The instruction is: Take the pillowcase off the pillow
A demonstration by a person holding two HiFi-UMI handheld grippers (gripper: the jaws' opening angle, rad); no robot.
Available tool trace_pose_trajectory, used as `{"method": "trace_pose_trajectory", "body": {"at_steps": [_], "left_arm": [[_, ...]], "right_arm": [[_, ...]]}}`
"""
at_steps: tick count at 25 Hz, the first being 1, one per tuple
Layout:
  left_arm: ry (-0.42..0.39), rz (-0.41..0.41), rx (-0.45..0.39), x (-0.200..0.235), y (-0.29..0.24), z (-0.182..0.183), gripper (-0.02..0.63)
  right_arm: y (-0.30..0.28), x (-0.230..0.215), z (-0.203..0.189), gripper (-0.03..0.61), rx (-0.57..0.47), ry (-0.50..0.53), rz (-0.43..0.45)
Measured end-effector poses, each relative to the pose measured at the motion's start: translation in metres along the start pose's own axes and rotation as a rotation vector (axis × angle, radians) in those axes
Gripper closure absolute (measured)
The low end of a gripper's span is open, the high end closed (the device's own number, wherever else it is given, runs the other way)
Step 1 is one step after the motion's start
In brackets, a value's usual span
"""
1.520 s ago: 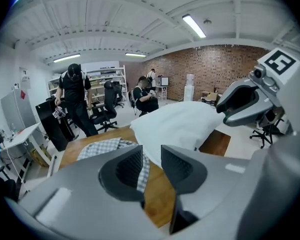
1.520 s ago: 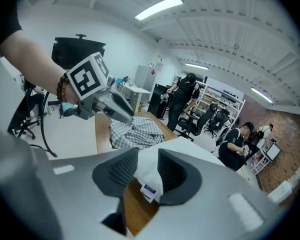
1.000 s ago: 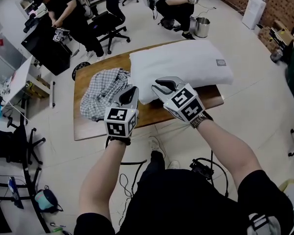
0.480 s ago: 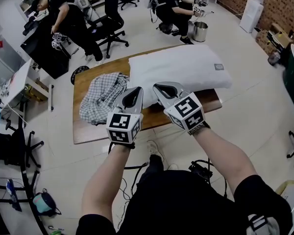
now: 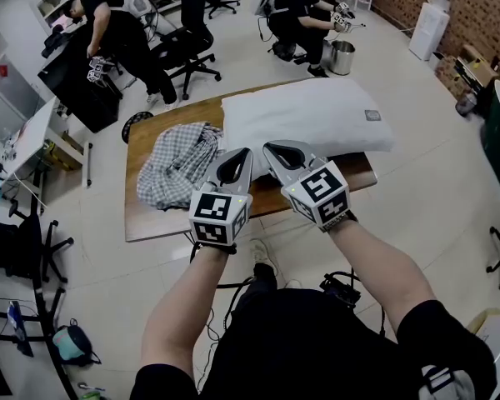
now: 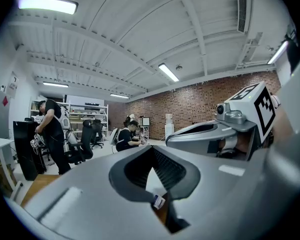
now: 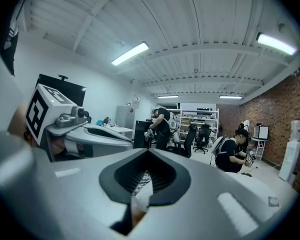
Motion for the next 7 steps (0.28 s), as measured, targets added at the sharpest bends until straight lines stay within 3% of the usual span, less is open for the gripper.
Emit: {"method": "trace_pose_trajectory", "body": {"at_steps": [7], "left_arm": [[0.002,-0.002,0.003,-0.0090,-0.0014,-0.0058,0.611]], "right_arm": [[0.0060,0.0026,-0.0067,0.578,-0.008,0.008,-0.003]]}}
Point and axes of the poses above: the fingertips, and each gripper's own axes: y backward along the fingers, x to its left, z out of its top, the point moved 5 cm from there along y, backward along the fingers, and after that the axes turned 3 degrees about x, right-handed, at the moved point
